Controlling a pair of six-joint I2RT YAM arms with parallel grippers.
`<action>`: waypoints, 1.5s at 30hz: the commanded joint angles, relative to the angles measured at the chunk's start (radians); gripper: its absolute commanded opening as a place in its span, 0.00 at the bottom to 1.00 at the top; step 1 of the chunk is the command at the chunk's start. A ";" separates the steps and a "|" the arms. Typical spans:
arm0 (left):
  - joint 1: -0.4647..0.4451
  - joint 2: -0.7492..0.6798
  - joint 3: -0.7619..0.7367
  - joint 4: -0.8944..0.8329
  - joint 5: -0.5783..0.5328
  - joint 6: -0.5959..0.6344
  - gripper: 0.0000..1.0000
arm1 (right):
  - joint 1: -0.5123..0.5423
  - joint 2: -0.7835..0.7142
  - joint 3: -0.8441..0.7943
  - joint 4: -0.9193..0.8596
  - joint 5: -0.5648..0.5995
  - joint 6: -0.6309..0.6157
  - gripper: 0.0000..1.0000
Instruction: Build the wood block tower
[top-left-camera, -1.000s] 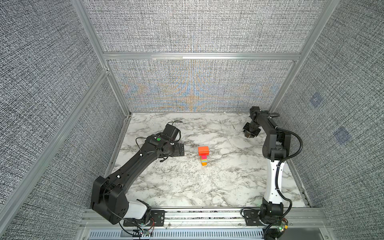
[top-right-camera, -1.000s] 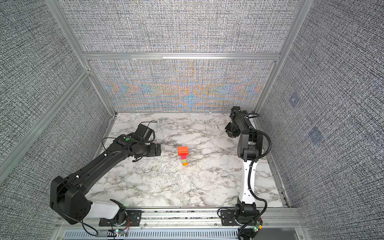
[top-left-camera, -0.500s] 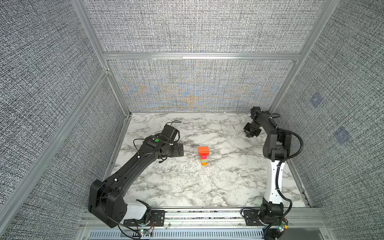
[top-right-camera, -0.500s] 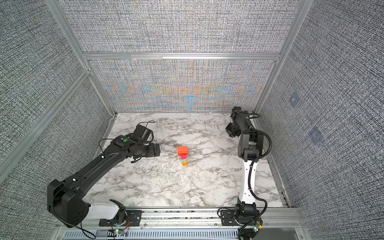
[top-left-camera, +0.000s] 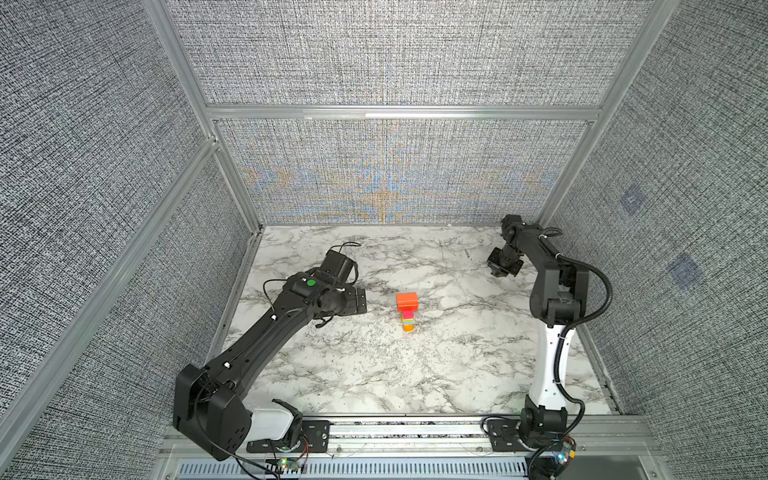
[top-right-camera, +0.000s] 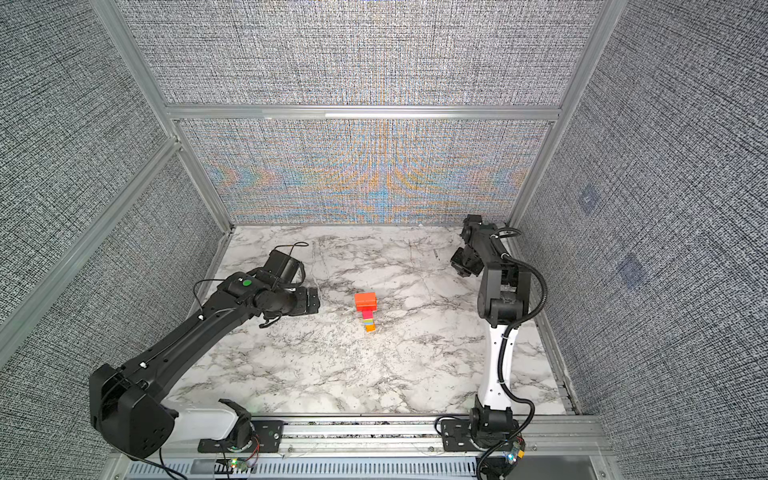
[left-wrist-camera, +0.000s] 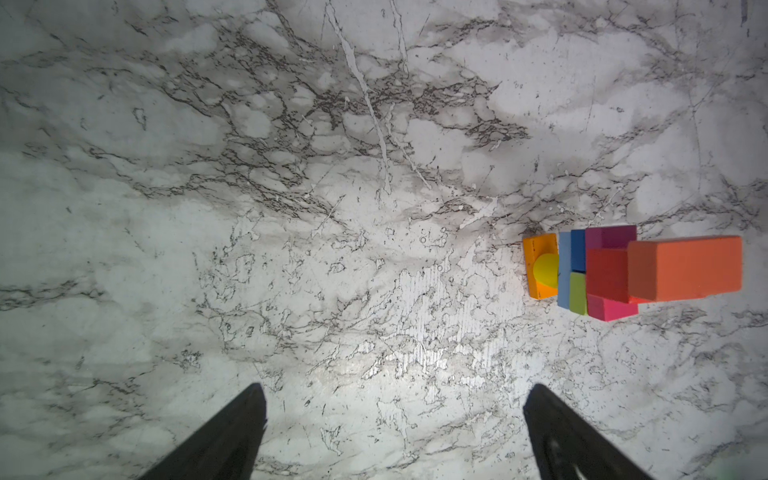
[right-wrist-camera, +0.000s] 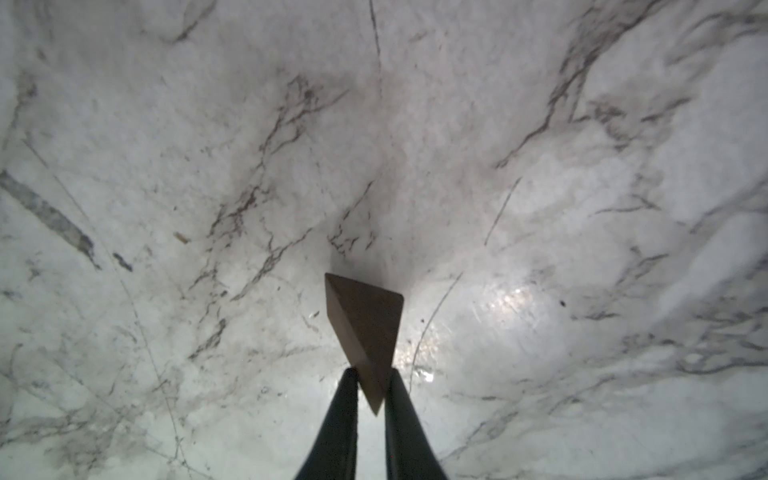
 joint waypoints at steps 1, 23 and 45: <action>0.002 -0.008 -0.005 0.000 0.004 -0.010 0.99 | 0.010 -0.043 -0.045 0.005 0.004 -0.023 0.10; 0.002 -0.002 0.017 -0.019 0.041 -0.026 0.99 | 0.044 -0.238 -0.254 0.056 0.014 -0.128 0.66; 0.002 0.121 0.082 -0.025 0.035 -0.014 0.99 | 0.037 -0.087 -0.134 0.285 -0.099 -0.202 0.90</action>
